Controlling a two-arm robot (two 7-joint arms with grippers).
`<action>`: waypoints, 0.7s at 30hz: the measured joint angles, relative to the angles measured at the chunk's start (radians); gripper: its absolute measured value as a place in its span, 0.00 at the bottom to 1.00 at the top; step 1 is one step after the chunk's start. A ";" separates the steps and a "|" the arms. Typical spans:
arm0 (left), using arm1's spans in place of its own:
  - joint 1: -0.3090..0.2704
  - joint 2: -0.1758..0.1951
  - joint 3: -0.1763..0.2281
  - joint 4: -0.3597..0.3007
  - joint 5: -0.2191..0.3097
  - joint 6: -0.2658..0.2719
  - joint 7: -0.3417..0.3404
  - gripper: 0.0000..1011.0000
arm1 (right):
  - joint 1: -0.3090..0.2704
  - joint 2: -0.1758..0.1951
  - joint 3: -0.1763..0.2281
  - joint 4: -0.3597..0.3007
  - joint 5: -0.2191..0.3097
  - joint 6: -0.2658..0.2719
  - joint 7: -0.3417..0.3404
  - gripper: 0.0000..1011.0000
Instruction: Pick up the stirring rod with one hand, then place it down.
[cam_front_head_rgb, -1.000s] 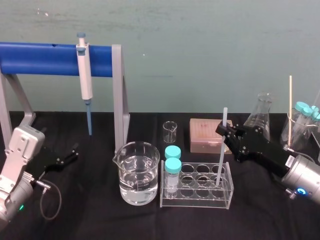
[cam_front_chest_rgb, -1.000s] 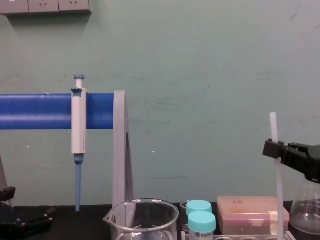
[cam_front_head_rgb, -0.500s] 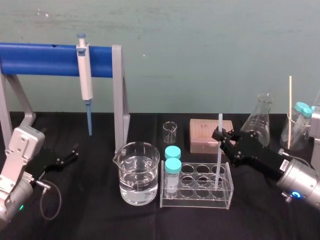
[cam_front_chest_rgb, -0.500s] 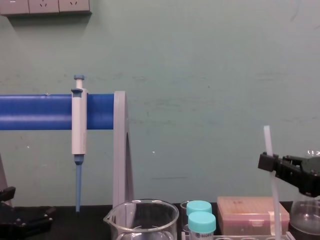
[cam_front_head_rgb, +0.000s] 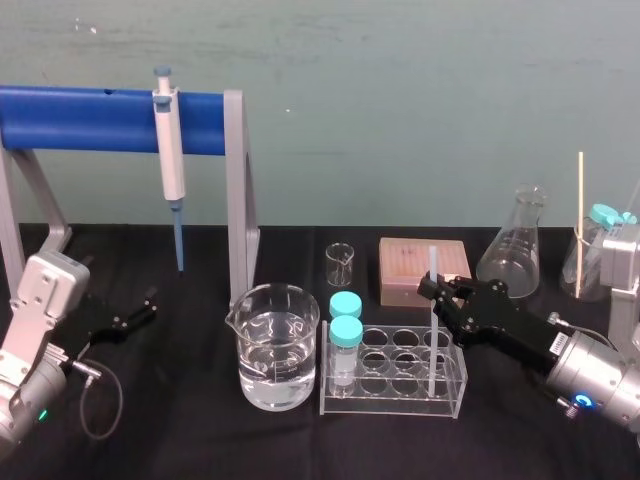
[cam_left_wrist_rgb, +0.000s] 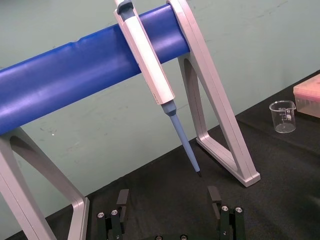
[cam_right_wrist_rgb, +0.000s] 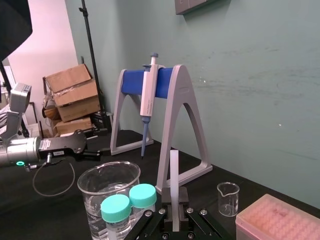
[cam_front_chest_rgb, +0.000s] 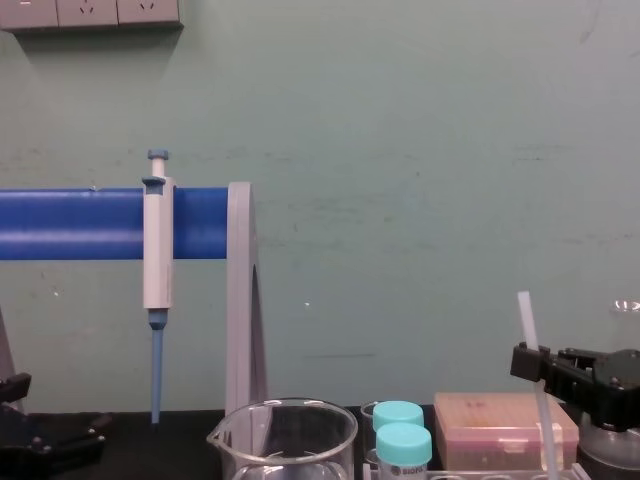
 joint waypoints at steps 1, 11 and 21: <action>0.000 0.000 0.000 0.000 0.000 0.000 0.000 0.99 | 0.001 -0.001 0.000 0.002 -0.001 0.001 -0.001 0.07; 0.000 0.000 0.000 0.000 0.000 0.000 0.000 0.99 | 0.002 -0.002 0.000 0.003 -0.002 0.001 -0.002 0.07; 0.000 0.000 0.000 0.000 0.000 0.000 0.000 0.99 | 0.001 -0.002 0.000 0.003 -0.002 0.001 -0.002 0.17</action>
